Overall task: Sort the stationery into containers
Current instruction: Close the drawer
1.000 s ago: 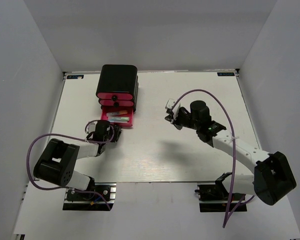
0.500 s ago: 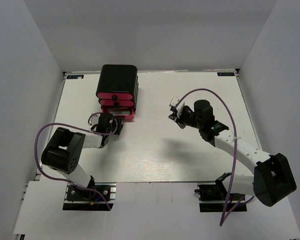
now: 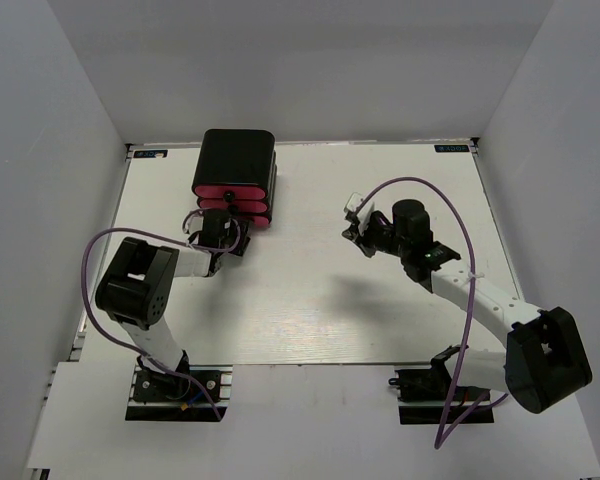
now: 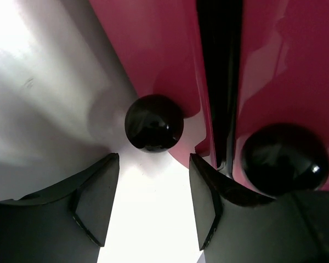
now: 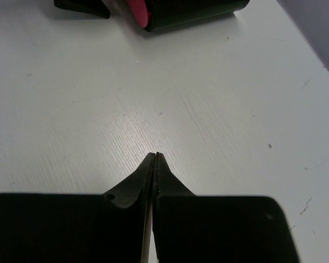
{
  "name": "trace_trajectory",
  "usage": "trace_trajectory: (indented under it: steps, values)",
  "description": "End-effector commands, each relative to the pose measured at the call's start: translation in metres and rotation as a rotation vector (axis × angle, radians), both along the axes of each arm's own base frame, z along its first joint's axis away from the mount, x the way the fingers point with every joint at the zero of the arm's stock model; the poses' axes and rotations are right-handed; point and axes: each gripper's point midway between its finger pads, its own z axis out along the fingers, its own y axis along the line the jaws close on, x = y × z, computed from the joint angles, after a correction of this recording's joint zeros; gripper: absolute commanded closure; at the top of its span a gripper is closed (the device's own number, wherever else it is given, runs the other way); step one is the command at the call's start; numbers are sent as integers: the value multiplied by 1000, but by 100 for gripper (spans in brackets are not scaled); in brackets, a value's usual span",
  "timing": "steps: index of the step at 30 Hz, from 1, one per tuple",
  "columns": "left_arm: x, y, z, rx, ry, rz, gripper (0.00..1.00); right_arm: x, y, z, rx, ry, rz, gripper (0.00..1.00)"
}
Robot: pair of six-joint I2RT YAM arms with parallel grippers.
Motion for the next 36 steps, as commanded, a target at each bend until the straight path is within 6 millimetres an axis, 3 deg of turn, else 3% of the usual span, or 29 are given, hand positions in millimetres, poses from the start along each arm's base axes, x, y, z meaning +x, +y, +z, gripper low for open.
trace_trajectory:
  steps: [1, 13, 16, 17, 19, 22, 25, 30, 32, 36]
  values:
    - [-8, 11, -23, 66, 104, 10, 35, 2, -2, 11, 29, -24, -3, 100]
    - [-4, 12, -25, 80, 132, 16, 29, 7, -8, 13, 32, -26, -17, 100]
    - [-8, 13, -21, 79, 129, 16, 49, 6, -9, 11, 30, -20, -14, 100]
    - [-17, 16, -27, 89, 162, 16, 62, 6, -11, 11, 30, -23, -20, 100]
    - [-26, 21, -29, 104, 181, 24, 69, 5, -11, 10, 29, -22, -18, 100]
    - [-44, 30, -31, 119, 204, 45, 72, 4, -12, 10, 33, -19, -19, 100]
    - [-64, 42, -33, 135, 219, 82, 72, 3, -13, 8, 36, -10, -17, 100]
    - [-91, 76, -45, 195, 343, 225, 52, 2, -12, 8, 39, -8, -14, 100]
    - [-93, 91, -46, 210, 371, 287, 50, 3, -11, 11, 42, -16, -10, 100]
    - [-78, 101, -42, 215, 374, 328, 47, 3, -12, 11, 39, -11, -13, 100]
